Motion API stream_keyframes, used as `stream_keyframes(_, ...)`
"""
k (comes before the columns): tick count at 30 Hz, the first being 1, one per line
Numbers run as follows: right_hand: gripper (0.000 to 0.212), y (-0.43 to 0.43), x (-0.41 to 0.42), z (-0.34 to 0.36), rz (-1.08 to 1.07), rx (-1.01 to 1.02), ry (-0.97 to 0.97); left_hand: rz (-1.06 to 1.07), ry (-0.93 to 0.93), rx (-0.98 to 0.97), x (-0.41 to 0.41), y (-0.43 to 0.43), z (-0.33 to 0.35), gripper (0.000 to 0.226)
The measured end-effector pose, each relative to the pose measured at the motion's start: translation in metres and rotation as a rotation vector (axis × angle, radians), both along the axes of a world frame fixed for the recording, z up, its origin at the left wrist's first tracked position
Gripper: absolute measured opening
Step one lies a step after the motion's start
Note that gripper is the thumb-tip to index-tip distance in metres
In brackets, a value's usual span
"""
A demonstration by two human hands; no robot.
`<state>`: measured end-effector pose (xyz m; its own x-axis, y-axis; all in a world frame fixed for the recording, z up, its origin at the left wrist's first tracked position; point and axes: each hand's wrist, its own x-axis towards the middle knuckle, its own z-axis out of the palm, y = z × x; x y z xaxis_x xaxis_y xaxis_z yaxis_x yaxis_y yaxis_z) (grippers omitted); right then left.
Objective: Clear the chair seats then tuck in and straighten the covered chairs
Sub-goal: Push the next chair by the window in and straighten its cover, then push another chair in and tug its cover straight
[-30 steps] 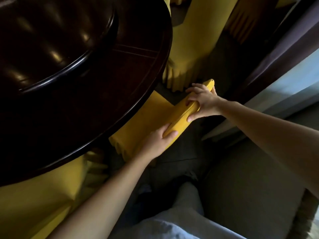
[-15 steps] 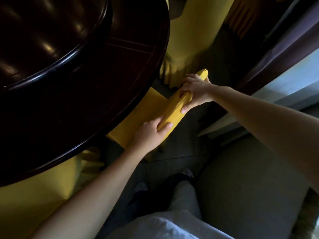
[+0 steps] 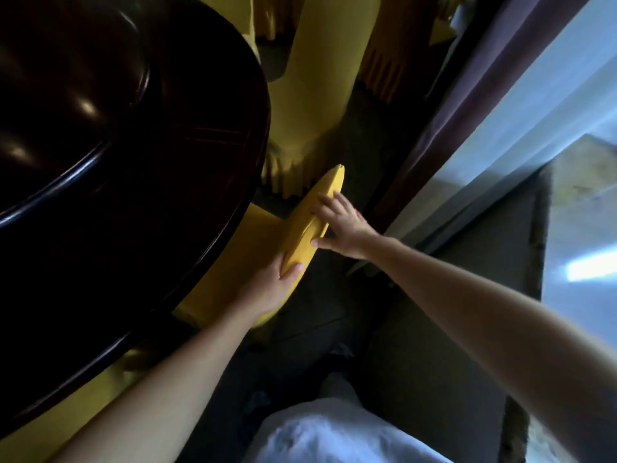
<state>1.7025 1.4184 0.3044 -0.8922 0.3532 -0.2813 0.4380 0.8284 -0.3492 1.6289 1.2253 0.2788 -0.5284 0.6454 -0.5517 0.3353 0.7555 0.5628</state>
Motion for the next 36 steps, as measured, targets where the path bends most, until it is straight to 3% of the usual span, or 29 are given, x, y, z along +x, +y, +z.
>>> stream_keyframes(4, 0.063, -0.030, 0.003, -0.003, -0.118, -0.171, 0.022, -0.085, 0.031, -0.012, -0.005, 0.000, 0.002, 0.071)
stream_keyframes(12, 0.061, -0.035, 0.004, 0.000, -0.056, -0.107, -0.034, -0.222, -0.018, -0.168, -0.018, -0.002, 0.009, 0.076)
stream_keyframes(14, 0.061, -0.030, 0.005, 0.002, -0.004, -0.083, -0.059, -0.210, -0.036, -0.189, -0.027, -0.003, 0.004, 0.088)
stream_keyframes(17, 0.060, -0.010, 0.005, 0.012, 0.106, -0.047, -0.097, -0.154, 0.002, -0.190, -0.036, 0.006, 0.002, 0.081)
stream_keyframes(22, 0.063, 0.031, -0.002, 0.024, 0.128, -0.028, -0.070, -0.213, 0.211, -0.030, -0.056, 0.057, 0.021, 0.071)
stream_keyframes(27, 0.065, 0.081, -0.001, 0.034, 0.055, 0.020, 0.000, -0.284, 0.453, -0.002, -0.058, 0.126, 0.046, 0.072)
stream_keyframes(29, 0.067, 0.105, 0.001, 0.038, 0.039, 0.021, 0.016, -0.297, 0.520, 0.011, -0.052, 0.149, 0.052, 0.079)
stream_keyframes(33, 0.071, 0.147, 0.002, 0.043, 0.004, 0.028, 0.044, -0.299, 0.562, 0.076, -0.046, 0.186, 0.056, 0.114)
stream_keyframes(36, 0.072, 0.170, 0.004, 0.046, -0.029, 0.026, 0.081, -0.304, 0.536, 0.071, -0.045, 0.213, 0.059, 0.117)
